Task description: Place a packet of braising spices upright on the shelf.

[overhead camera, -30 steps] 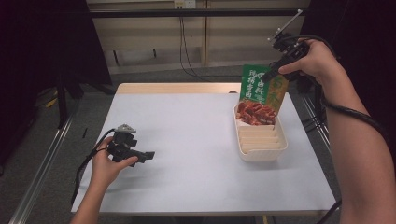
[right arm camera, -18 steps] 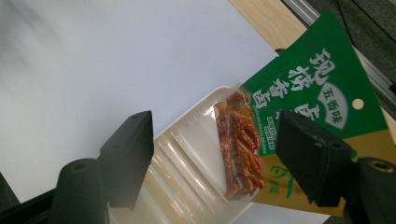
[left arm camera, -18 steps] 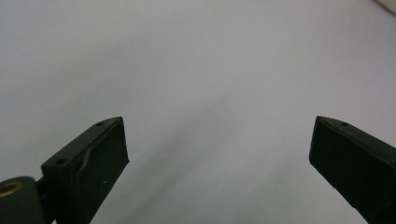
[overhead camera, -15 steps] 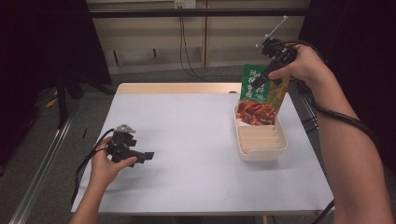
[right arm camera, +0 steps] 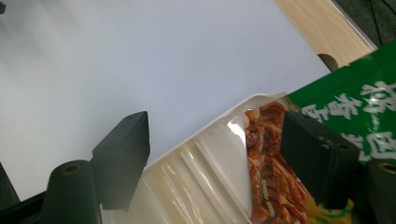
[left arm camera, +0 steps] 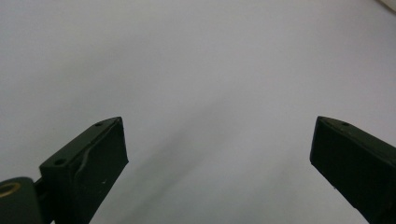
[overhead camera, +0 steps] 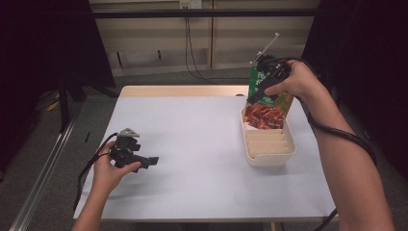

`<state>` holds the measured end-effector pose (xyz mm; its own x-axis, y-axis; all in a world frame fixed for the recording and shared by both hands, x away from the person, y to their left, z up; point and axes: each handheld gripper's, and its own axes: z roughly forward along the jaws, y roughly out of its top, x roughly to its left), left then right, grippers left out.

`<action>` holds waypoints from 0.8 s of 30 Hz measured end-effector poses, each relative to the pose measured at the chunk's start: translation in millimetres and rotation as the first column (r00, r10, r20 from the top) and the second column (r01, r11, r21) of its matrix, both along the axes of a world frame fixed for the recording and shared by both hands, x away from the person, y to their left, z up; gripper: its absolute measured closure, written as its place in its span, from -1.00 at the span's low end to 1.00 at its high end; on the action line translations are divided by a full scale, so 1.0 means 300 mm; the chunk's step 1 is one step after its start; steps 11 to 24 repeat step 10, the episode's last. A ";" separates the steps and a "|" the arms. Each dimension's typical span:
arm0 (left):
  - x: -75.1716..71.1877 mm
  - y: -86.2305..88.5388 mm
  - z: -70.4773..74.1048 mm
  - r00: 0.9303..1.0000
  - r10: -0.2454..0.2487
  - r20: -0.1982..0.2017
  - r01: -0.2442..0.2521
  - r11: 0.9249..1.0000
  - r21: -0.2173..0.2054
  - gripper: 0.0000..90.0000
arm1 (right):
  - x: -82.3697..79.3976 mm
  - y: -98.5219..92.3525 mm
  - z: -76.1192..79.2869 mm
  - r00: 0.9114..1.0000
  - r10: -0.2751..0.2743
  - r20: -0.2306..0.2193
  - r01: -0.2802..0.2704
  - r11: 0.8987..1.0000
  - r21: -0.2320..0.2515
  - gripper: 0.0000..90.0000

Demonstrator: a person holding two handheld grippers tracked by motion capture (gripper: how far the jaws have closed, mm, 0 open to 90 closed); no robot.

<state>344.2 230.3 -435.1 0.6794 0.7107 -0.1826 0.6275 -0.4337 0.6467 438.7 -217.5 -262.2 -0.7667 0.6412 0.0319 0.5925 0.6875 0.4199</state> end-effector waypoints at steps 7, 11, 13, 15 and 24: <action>-0.001 0.005 0.004 1.000 -0.008 -0.007 0.008 1.000 0.002 -0.92 | -0.026 0.060 -0.056 0.999 0.051 0.000 -0.051 0.998 0.026 -0.48; -0.002 0.002 0.003 1.000 -0.003 -0.011 0.003 1.000 -0.007 -0.93 | -0.038 0.080 -0.088 0.998 0.065 -0.005 -0.065 0.998 0.021 -0.50; -0.002 0.002 0.003 1.000 -0.003 -0.011 0.003 1.000 -0.007 -0.93 | -0.038 0.080 -0.088 0.998 0.065 -0.005 -0.065 0.998 0.021 -0.50; -0.002 0.002 0.003 1.000 -0.003 -0.011 0.003 1.000 -0.007 -0.93 | -0.038 0.080 -0.088 0.998 0.065 -0.005 -0.065 0.998 0.021 -0.50; -0.002 0.002 0.003 1.000 -0.003 -0.011 0.003 1.000 -0.007 -0.93 | -0.038 0.080 -0.088 0.998 0.065 -0.005 -0.065 0.998 0.021 -0.50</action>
